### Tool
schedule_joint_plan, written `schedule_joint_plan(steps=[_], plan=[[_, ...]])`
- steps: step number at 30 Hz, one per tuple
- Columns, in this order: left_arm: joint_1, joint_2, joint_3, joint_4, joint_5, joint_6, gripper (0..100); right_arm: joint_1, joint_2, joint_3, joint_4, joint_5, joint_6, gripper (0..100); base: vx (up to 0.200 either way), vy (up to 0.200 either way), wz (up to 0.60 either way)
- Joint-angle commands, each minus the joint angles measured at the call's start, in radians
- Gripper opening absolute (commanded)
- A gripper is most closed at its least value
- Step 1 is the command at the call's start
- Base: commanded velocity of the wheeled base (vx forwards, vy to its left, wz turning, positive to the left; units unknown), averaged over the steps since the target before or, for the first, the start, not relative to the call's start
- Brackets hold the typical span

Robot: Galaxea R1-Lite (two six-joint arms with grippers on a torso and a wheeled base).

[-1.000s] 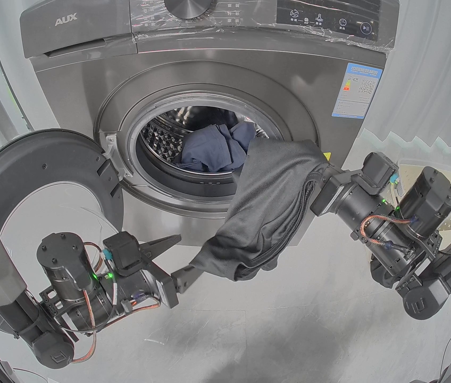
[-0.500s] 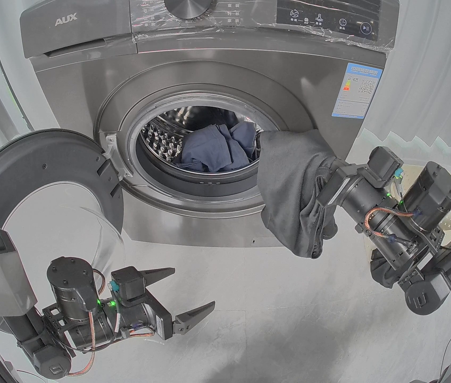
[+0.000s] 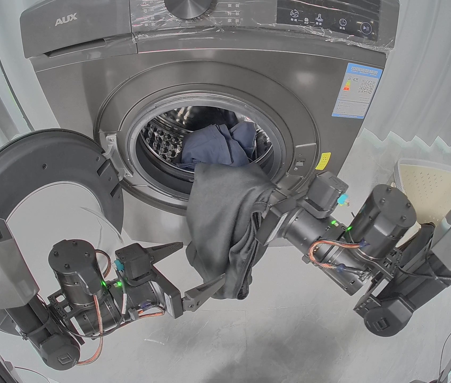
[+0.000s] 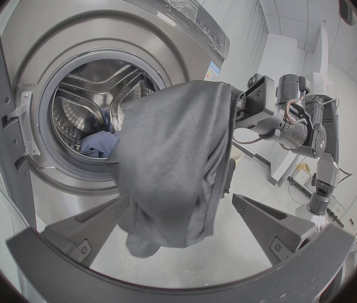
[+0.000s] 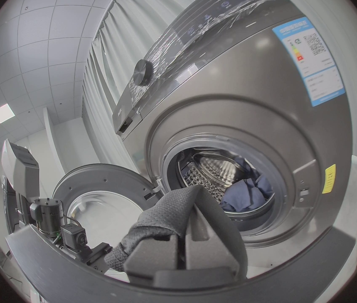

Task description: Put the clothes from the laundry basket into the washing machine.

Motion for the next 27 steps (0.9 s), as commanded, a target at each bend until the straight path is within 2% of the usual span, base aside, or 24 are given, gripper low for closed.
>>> schedule_joint_plan(steps=[1, 13, 17, 20, 27], plan=[[-0.010, -0.015, -0.011, -0.001, -0.002, -0.001, 100, 0.037, 0.101, -0.090, 0.001, -0.004, -0.002, 0, 0.000, 0.000, 0.00], [-0.012, -0.006, -0.014, -0.001, -0.004, -0.001, 100, 0.074, 0.144, -0.142, 0.002, -0.010, -0.001, 0, 0.000, 0.000, 0.00], [0.000, -0.010, -0.019, -0.001, -0.007, -0.004, 100, 0.096, 0.135, -0.141, 0.002, -0.016, -0.001, 0, 0.000, 0.000, 0.00], [-0.007, -0.003, -0.017, -0.001, -0.007, -0.008, 100, 0.109, 0.130, -0.142, 0.004, -0.044, -0.002, 0, 0.000, 0.000, 0.00], [0.008, 0.034, -0.022, -0.002, 0.001, -0.008, 100, 0.154, 0.069, -0.101, 0.004, -0.052, 0.001, 0, 0.000, 0.000, 0.00]])
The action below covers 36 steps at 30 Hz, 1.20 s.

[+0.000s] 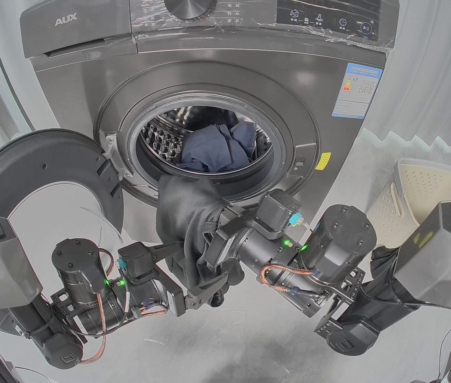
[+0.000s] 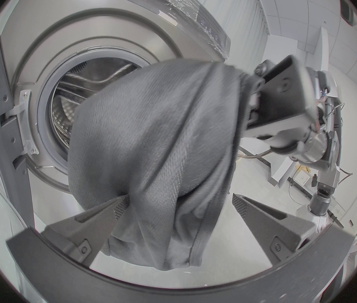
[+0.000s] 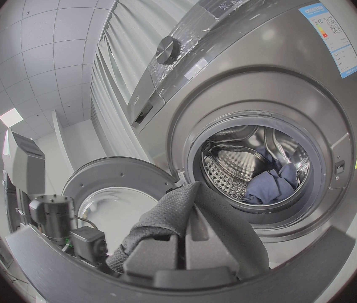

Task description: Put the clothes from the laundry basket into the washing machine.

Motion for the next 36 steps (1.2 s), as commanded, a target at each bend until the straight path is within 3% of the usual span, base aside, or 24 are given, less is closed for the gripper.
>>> schedule_joint_plan(steps=[1, 12, 27, 35, 36], plan=[[0.013, 0.022, -0.006, -0.001, 0.001, -0.002, 100, 0.025, -0.054, 0.032, 0.001, -0.001, 0.002, 0, 0.000, 0.000, 0.00], [0.077, 0.054, -0.052, 0.000, 0.012, -0.005, 100, 0.083, -0.160, 0.208, -0.003, -0.012, 0.017, 0, 0.000, 0.000, 0.00], [0.057, 0.057, -0.057, 0.000, 0.012, -0.005, 100, 0.135, -0.108, 0.202, -0.001, -0.017, 0.034, 0, 0.000, 0.000, 0.00], [0.054, 0.060, -0.047, -0.001, 0.012, -0.003, 100, 0.146, -0.069, 0.141, -0.003, -0.018, 0.037, 0, 0.000, 0.000, 0.00], [0.057, 0.062, -0.050, -0.001, 0.012, -0.003, 0, 0.146, -0.074, 0.141, -0.003, -0.018, 0.037, 0, 0.000, 0.000, 0.00]])
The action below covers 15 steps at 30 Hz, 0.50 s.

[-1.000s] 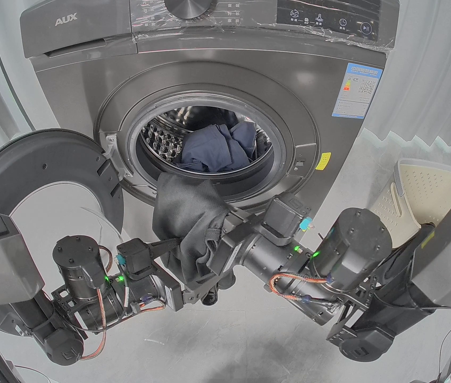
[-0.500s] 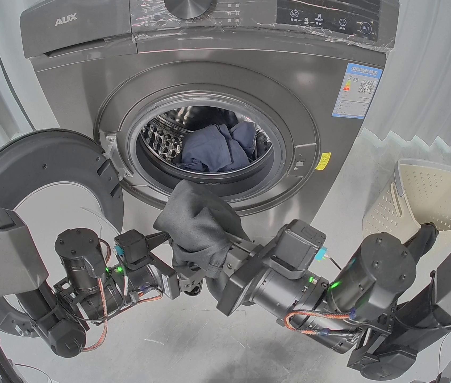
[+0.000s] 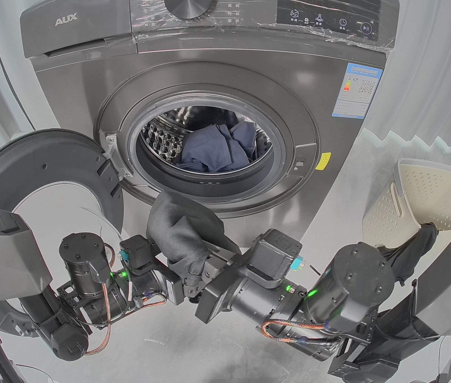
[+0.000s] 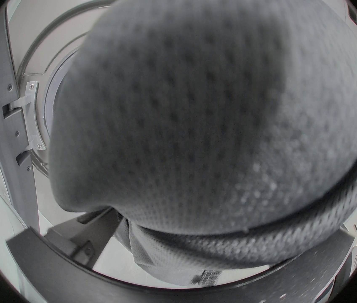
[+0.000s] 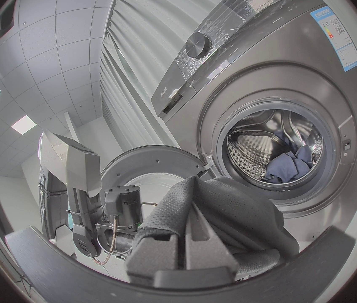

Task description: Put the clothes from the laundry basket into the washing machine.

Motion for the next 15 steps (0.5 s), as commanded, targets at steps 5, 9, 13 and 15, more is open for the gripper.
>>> schedule_joint_plan(steps=[5, 9, 13, 15], plan=[[0.017, 0.016, -0.009, -0.001, 0.004, -0.001, 0, -0.010, -0.024, -0.009, -0.001, 0.000, 0.001, 0, 0.000, 0.000, 0.00], [0.020, 0.013, -0.018, -0.001, 0.009, -0.003, 0, -0.029, -0.068, 0.005, -0.001, 0.000, 0.001, 0, 0.000, 0.000, 0.00], [0.021, -0.004, -0.047, -0.001, 0.020, -0.029, 0, -0.073, -0.097, 0.025, 0.001, -0.003, 0.002, 0, 0.000, 0.000, 0.00], [0.021, -0.032, -0.065, -0.001, 0.038, -0.040, 0, -0.111, -0.102, 0.032, 0.004, -0.003, 0.002, 0, 0.000, 0.000, 0.00]])
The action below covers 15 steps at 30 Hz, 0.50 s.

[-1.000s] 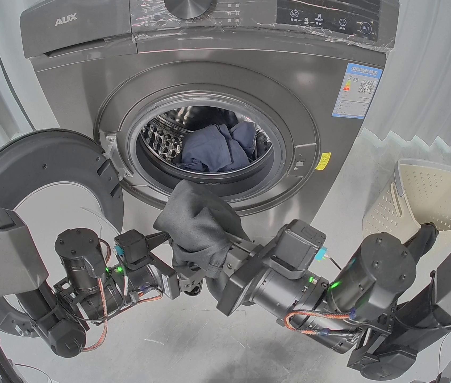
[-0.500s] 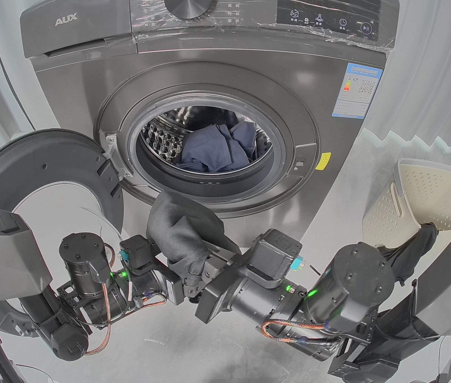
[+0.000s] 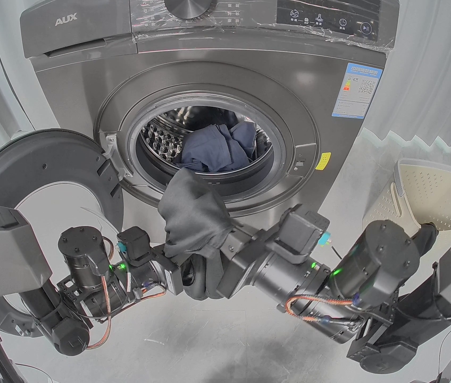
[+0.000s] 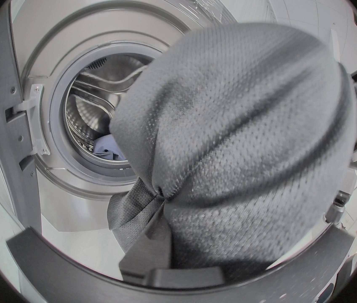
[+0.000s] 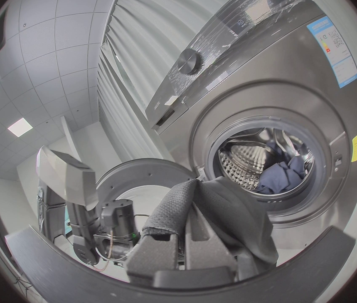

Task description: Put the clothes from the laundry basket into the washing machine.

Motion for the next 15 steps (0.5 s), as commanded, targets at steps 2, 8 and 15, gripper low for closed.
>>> schedule_joint_plan(steps=[2, 8, 15], plan=[[0.000, -0.063, -0.044, 0.001, 0.027, -0.032, 0, -0.092, -0.036, 0.024, -0.001, -0.002, 0.003, 0, 0.000, 0.000, 0.00], [0.000, -0.135, -0.078, 0.002, 0.028, -0.067, 0, -0.136, -0.024, 0.083, 0.001, -0.011, 0.015, 0, 0.000, 0.000, 0.00], [-0.003, -0.181, -0.084, 0.004, 0.027, -0.079, 0, -0.202, 0.046, 0.072, 0.007, -0.027, 0.021, 0, 0.000, 0.000, 0.00]])
